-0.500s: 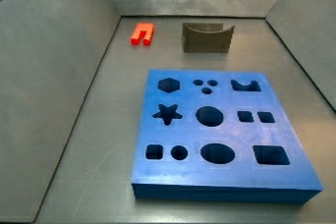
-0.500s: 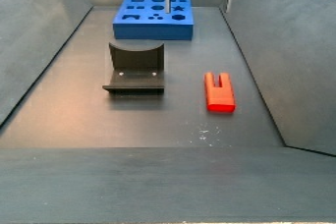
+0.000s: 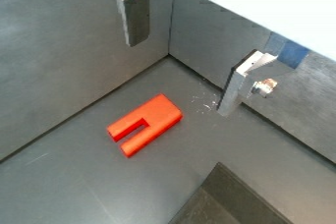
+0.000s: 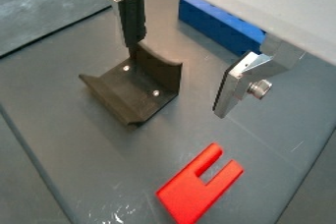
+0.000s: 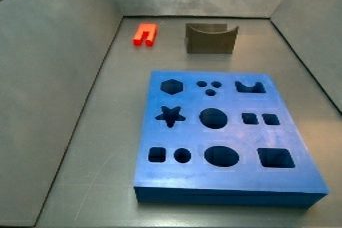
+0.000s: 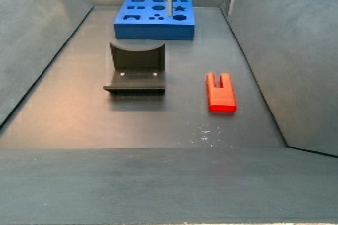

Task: Pick up the square-circle object. Move up. Rotate the square-circle object. Place the square-circle object on the fixture. Regrasp the square-circle object. Move to above the board. Insert the square-circle object.
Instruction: Pick up the square-circle object.

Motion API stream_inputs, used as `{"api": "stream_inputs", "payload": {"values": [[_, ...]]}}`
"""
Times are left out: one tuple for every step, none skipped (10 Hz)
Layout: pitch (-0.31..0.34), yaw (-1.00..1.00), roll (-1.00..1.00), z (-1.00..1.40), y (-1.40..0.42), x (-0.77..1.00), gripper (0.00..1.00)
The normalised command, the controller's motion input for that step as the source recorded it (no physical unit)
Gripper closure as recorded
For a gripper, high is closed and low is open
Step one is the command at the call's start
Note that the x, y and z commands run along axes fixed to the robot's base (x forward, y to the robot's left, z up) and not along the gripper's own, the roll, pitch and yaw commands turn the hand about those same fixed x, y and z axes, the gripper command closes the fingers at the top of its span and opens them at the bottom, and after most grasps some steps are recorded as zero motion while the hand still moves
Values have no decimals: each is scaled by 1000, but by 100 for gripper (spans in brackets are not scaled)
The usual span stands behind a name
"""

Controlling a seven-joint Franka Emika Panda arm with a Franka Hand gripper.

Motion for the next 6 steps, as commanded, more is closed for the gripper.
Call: {"api": "stream_inputs", "payload": {"values": [[-154, -29, -96, -280, 26, -206, 0], [-166, -100, -124, -226, 6, -166, 0], [-171, -180, -106, -211, 0, -191, 0], [-173, -217, -104, -177, 0, -209, 0], [-180, -263, -111, -174, 0, -149, 0], [-169, -220, -107, -189, 51, -60, 0]]}}
